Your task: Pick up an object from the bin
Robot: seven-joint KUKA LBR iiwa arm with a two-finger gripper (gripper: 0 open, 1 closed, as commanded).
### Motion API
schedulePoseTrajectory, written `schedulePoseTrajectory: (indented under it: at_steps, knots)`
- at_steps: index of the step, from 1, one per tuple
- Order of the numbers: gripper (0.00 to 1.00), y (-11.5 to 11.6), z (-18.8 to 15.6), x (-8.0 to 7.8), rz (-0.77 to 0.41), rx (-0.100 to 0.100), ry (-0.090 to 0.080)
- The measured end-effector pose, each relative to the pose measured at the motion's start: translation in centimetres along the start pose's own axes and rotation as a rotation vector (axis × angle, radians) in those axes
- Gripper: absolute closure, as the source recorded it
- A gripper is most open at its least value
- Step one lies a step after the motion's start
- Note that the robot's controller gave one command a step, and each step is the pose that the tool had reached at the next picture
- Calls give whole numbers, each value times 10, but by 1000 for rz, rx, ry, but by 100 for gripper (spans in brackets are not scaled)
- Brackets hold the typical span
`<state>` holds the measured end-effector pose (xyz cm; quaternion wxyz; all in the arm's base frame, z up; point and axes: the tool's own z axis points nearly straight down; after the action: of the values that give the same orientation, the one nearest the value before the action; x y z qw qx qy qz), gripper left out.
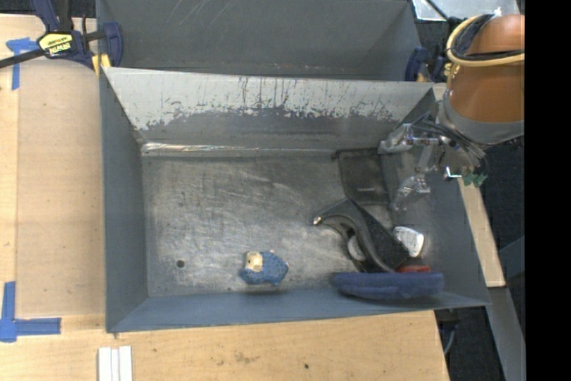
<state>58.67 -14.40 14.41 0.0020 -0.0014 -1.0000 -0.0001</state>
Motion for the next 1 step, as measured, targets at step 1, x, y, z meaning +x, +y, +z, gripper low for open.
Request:
schedulePoseTrajectory:
  at_steps: [1]
  knots:
    - [0, 32, 70, -26, 12, 1, -7]
